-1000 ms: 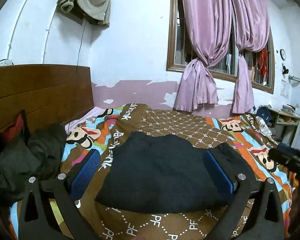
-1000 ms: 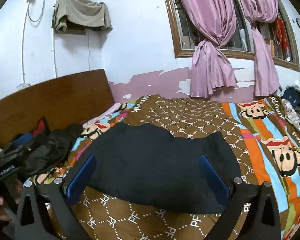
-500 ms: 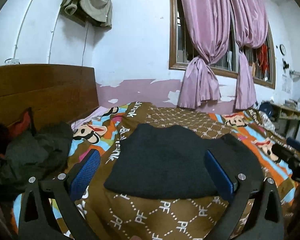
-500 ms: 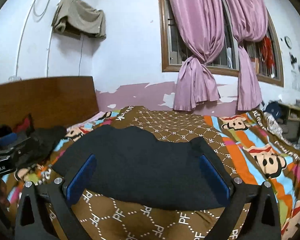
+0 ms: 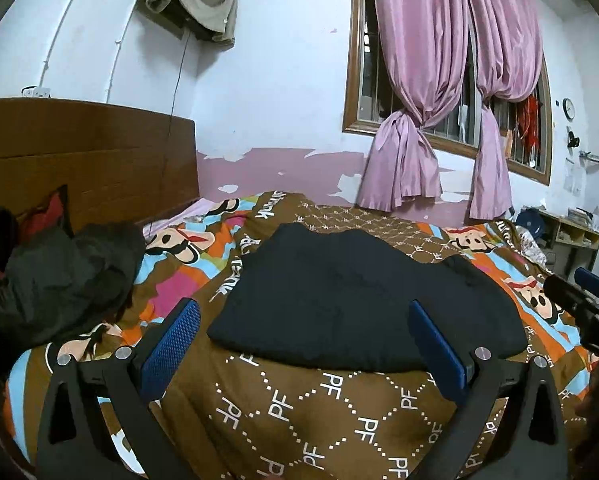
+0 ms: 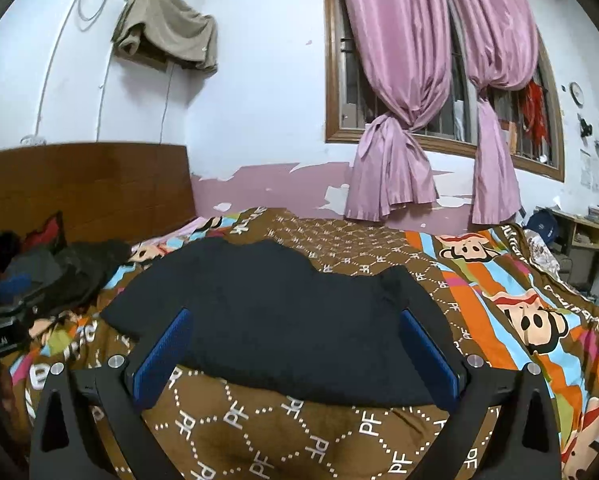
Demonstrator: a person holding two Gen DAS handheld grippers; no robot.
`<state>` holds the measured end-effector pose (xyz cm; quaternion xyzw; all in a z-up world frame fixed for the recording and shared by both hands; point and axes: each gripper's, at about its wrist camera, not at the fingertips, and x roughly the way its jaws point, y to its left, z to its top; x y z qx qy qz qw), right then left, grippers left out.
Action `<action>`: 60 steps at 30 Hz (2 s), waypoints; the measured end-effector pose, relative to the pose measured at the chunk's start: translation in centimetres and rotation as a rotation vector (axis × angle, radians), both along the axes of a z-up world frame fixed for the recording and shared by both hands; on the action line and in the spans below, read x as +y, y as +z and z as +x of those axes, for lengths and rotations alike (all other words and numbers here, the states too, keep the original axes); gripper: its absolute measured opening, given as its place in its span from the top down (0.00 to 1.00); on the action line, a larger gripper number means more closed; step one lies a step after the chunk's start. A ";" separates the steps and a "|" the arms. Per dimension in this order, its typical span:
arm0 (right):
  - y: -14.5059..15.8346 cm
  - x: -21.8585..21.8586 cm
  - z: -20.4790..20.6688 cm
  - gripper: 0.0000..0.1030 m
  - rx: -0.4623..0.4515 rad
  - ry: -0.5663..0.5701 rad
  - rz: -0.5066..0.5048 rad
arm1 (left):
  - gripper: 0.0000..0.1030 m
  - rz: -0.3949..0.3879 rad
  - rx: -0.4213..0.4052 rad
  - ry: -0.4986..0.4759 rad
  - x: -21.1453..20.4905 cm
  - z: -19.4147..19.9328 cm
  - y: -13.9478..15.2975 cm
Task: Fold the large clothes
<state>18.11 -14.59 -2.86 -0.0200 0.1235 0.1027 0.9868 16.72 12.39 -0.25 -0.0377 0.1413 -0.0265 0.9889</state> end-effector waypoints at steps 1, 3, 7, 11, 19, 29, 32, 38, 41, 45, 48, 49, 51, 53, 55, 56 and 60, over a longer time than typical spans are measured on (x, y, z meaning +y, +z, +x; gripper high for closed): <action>-0.2 0.1 0.0 0.00 0.008 0.001 -0.007 | 0.02 0.004 -0.001 -0.002 0.0 -0.2 0.0; -0.8 0.3 0.2 0.00 0.033 0.005 -0.014 | 0.02 0.008 0.003 -0.004 0.0 -0.4 -0.4; -1.5 0.6 0.4 0.00 0.047 0.009 -0.024 | 0.02 0.034 0.009 0.013 -0.3 -0.7 -1.0; -2.1 0.7 0.5 0.00 0.057 0.011 -0.036 | 0.02 0.083 0.025 0.015 -0.9 -0.6 -1.9; -2.5 0.6 0.8 0.00 0.082 -0.014 -0.035 | 0.02 0.123 0.062 0.023 -1.4 -0.1 -3.5; -2.9 0.6 1.0 0.00 0.115 -0.024 -0.047 | 0.02 0.165 0.050 0.018 -2.0 -0.2 -4.1; -3.0 0.8 1.0 0.00 0.121 -0.025 -0.052 | 0.02 0.166 0.050 0.019 -2.1 -0.1 -4.1; -3.1 0.8 1.1 0.00 0.123 -0.028 -0.053 | 0.02 0.166 0.046 0.020 -1.9 -0.2 -4.1; -3.1 0.8 1.2 0.00 0.126 -0.038 -0.052 | 0.02 0.168 0.044 0.020 -1.9 -0.2 -4.1; -3.1 0.6 1.2 0.00 0.127 -0.049 -0.052 | 0.02 0.168 0.041 0.020 -1.8 -0.2 -4.2; -3.0 0.5 1.3 0.00 0.129 -0.052 -0.052 | 0.02 0.164 0.043 0.018 -1.8 -0.2 -4.2; -3.1 0.4 1.3 0.00 0.130 -0.053 -0.053 | 0.02 0.165 0.044 0.019 -1.8 -0.2 -4.2; -3.0 0.4 1.3 0.00 0.130 -0.052 -0.053 | 0.02 0.165 0.042 0.019 -1.7 -0.2 -4.2; -3.1 0.4 1.4 0.00 0.133 -0.054 -0.055 | 0.02 0.165 0.042 0.019 -1.7 -0.1 -4.2; -3.1 0.3 1.4 0.00 0.129 -0.057 -0.058 | 0.02 0.163 0.042 0.019 -1.7 -0.1 -4.2; -3.1 0.4 1.4 0.00 0.127 -0.059 -0.058 | 0.02 0.161 0.042 0.019 -1.7 -0.1 -4.3; -3.1 0.0 1.4 0.00 0.125 -0.065 -0.059 | 0.02 0.161 0.042 0.019 -1.7 -0.2 -4.3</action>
